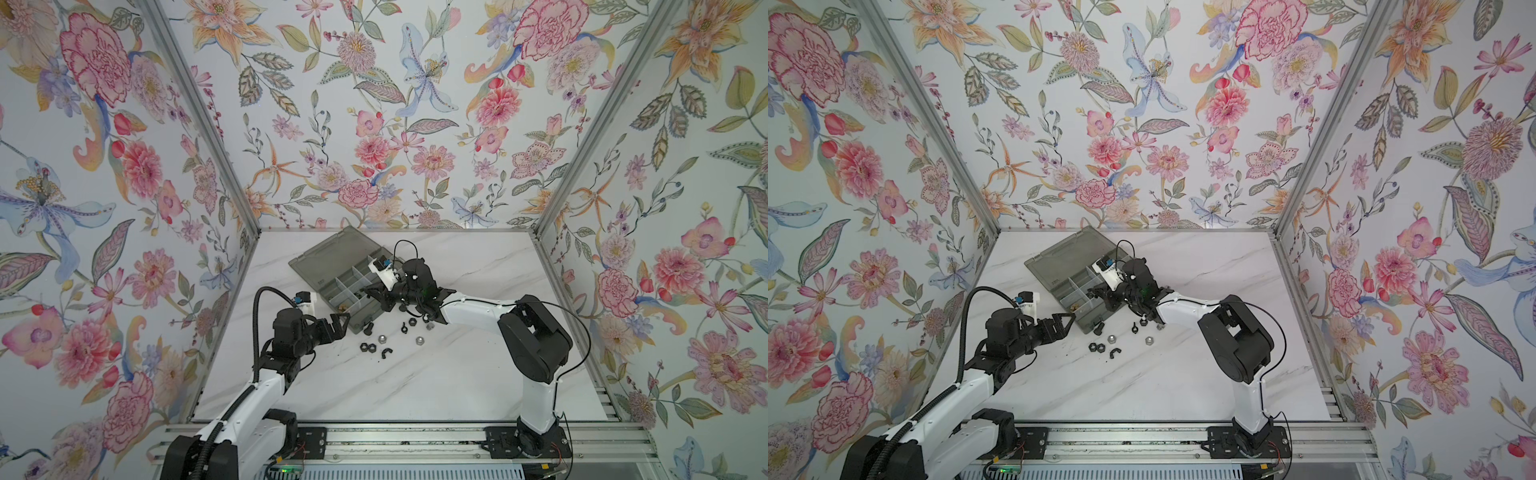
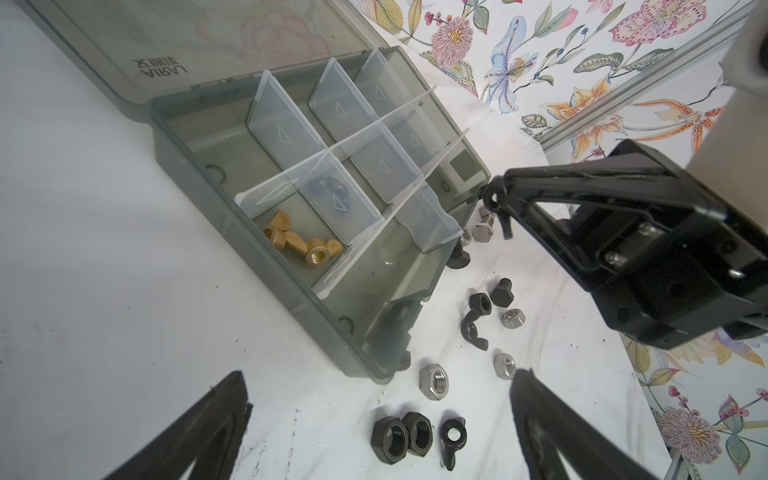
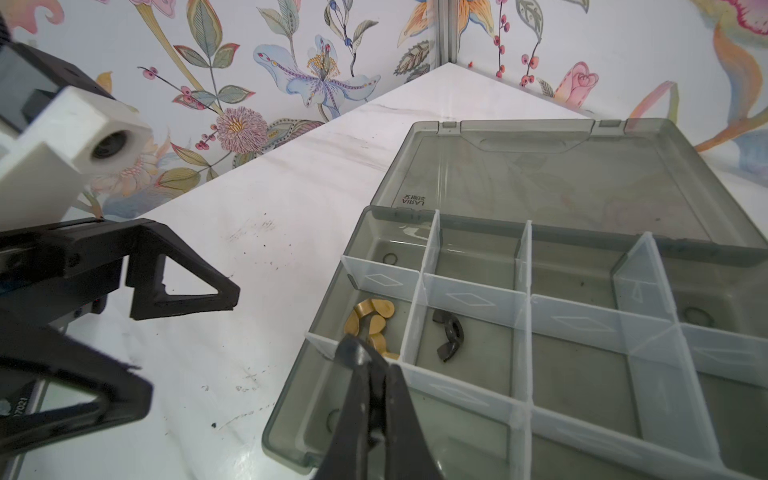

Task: Sort the screws and nuts into containers
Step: 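Carry the black wing nut to the compartment with the other black one, then open the right gripper to drop the black wing nut in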

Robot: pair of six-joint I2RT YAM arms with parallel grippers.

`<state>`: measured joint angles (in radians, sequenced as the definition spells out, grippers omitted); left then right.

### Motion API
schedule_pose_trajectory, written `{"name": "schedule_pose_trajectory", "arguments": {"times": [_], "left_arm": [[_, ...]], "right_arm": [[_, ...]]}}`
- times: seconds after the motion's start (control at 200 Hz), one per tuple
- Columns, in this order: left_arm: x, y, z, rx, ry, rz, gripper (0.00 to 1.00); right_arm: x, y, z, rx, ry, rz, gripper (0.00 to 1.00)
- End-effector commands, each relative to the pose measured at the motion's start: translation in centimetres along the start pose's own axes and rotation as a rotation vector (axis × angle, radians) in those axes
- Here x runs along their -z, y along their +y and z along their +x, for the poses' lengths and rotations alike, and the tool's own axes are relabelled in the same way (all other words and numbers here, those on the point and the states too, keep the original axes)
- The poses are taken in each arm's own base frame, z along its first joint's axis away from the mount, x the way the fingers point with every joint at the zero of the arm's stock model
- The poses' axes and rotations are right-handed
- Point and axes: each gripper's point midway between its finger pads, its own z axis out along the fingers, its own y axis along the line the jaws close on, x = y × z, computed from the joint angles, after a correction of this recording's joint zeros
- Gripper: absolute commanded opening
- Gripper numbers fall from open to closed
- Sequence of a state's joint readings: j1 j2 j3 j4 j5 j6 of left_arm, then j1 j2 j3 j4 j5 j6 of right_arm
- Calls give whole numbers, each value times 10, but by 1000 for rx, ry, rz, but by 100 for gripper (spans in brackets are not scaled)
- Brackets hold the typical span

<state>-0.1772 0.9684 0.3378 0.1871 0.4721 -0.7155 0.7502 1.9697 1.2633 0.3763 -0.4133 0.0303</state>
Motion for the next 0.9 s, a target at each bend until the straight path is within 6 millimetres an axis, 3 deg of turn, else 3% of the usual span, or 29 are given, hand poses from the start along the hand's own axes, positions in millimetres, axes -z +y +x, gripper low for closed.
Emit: {"name": "schedule_pose_trajectory", "arguments": {"times": [0.0, 0.41, 0.691, 0.896], "left_arm": [[1, -4, 4, -11, 12, 22, 99], [-2, -8, 8, -2, 18, 63, 99], [-2, -10, 6, -4, 16, 70, 99], [-2, -9, 6, -4, 16, 66, 99]], "right_arm": [[-12, -16, -3, -5, 13, 42, 5], [-47, -48, 18, -4, 85, 109, 5], [-54, -59, 27, -10, 110, 127, 9], [-57, -62, 27, -12, 116, 129, 18]]}}
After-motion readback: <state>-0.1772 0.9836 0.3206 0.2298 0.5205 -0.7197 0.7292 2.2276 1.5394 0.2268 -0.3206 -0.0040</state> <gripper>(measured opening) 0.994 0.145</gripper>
